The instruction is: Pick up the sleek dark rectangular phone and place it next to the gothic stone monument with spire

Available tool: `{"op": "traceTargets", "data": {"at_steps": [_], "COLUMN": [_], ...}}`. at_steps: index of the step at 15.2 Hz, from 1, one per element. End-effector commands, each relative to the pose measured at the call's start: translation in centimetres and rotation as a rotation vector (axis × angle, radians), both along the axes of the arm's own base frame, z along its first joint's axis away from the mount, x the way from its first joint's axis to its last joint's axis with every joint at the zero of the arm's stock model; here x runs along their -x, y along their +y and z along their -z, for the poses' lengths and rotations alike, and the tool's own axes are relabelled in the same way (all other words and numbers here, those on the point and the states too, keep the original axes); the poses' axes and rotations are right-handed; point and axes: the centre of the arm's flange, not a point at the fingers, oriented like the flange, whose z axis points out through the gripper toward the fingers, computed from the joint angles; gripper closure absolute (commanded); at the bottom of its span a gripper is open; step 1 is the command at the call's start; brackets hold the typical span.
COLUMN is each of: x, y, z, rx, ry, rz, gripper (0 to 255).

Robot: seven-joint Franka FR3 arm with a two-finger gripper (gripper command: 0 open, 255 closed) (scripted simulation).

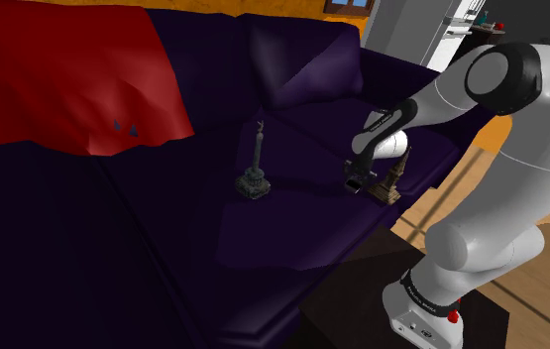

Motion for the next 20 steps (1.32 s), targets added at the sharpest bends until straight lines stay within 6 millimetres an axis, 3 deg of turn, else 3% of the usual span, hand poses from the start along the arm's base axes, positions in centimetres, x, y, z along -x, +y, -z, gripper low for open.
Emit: {"op": "traceTargets", "data": {"at_steps": [1, 9, 10, 15, 19, 20], "x": [0.0, 0.0, 0.0, 0.0, -0.2, -0.2], "y": [0.0, 0.0, 0.0, 0.0, 0.2, 0.2], "z": [1.0, 1.0, 1.0, 1.0, -4.0, -4.0], "rx": [0.000, 0.000, 0.000, 0.000, 0.000, 0.000], "ry": [0.000, 0.000, 0.000, 0.000, 0.000, 0.000], "rz": [0.000, 0.000, 0.000, 0.000, 0.000, 0.000], "gripper": [255, 255, 0, 0, 0, 0]}}
